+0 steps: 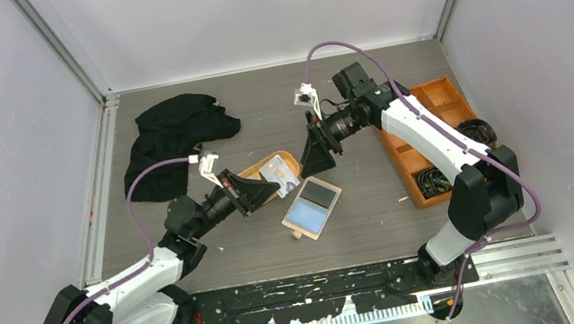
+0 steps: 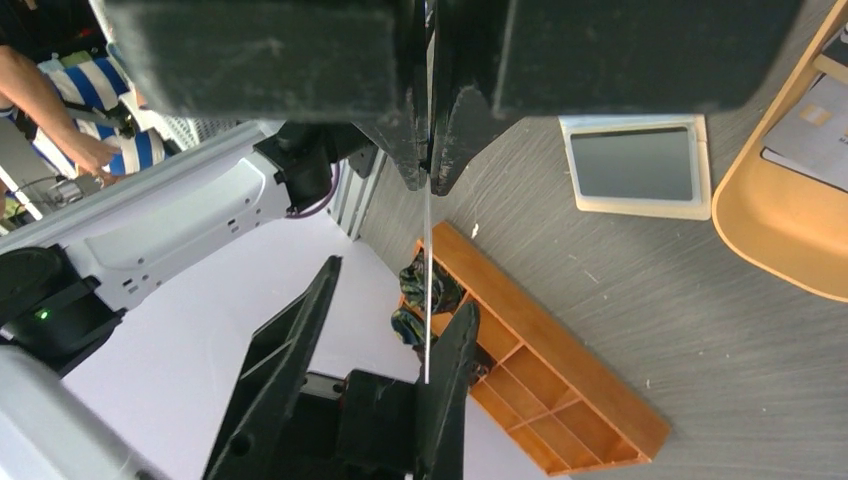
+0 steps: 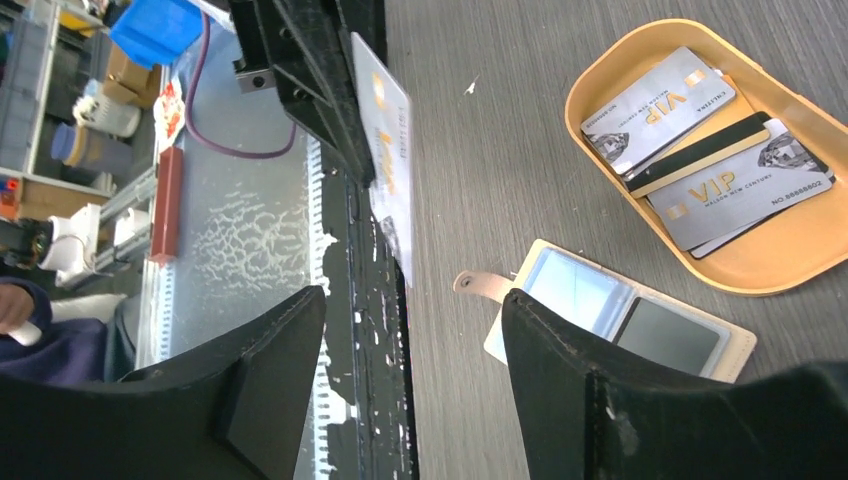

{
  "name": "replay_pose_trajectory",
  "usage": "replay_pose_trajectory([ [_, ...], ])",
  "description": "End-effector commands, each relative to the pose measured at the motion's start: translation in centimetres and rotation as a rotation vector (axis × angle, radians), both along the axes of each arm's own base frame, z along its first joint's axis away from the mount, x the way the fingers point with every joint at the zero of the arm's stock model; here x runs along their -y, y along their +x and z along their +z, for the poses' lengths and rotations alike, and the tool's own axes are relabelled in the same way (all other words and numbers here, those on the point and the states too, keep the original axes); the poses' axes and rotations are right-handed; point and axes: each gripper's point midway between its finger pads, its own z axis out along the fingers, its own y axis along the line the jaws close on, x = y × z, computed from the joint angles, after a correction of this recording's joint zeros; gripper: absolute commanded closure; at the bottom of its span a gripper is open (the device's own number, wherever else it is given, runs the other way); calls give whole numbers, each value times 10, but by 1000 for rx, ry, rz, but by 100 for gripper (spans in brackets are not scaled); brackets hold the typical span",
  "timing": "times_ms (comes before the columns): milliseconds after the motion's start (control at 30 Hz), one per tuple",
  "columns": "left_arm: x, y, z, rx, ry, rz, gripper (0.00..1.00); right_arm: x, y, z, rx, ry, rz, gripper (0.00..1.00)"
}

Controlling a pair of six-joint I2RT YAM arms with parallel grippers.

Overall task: Put the credit cards into the card holder
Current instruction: Pick up the credit card from the storage box.

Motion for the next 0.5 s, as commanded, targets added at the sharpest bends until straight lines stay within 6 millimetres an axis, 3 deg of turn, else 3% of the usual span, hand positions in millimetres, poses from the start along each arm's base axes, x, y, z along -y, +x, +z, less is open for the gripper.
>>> replay_pose_trajectory([
  [0, 5, -10, 1, 63, 40, -70, 100, 10, -14, 20, 204, 22, 105, 27],
  [67, 7, -14, -4, 63, 77, -99, 100, 16, -11, 14, 265, -18, 103, 17],
  [100, 7, -15, -6, 60, 96, -106, 100, 18, -7, 8, 281, -41, 95, 3],
  [233, 5, -16, -13, 67, 139, -105, 100, 19, -2, -4, 152, -38, 53, 1],
  [467, 8, -15, -16, 48, 153, -114, 100, 16, -13, 12, 91, 32, 96, 1],
])
